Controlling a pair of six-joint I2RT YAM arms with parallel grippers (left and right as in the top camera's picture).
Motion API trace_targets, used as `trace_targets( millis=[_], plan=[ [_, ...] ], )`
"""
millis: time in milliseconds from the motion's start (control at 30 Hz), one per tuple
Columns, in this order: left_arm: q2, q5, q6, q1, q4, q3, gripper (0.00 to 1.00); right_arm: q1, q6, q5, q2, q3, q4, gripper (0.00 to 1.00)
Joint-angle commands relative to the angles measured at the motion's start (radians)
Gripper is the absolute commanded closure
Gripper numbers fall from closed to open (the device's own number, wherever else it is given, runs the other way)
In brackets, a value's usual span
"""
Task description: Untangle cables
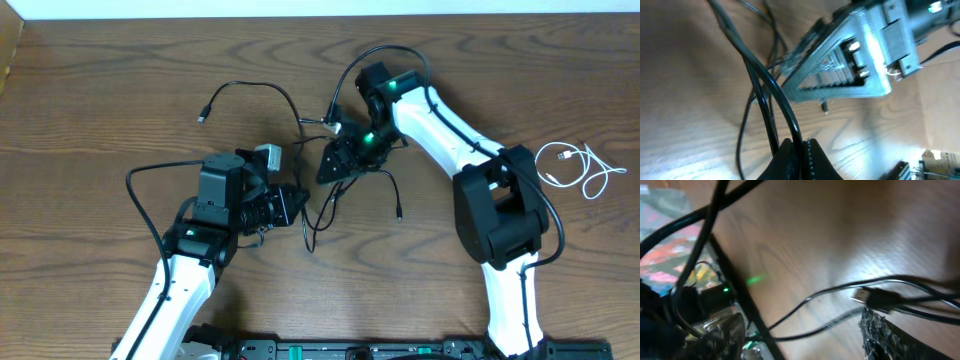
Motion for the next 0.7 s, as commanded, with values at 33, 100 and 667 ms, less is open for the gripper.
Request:
trace_targets(
  millis=[33, 100, 667],
  plan=[
    [0.000, 0.066, 0.054, -0.001, 0.023, 0.004, 0.92, 0.022, 0.024, -0.248, 0.009, 0.006, 0.018, 0.28],
    [0.000, 0.066, 0.061, -0.002, 0.023, 0.004, 0.92, 0.025, 0.058, -0.285, 0.009, 0.006, 0.026, 0.30],
    [-0.004, 0.227, 0.164, -0.002, 0.023, 0.004, 0.93, -0.024, 0.099, -0.142, 0.009, 0.006, -0.026, 0.22]
  ],
)
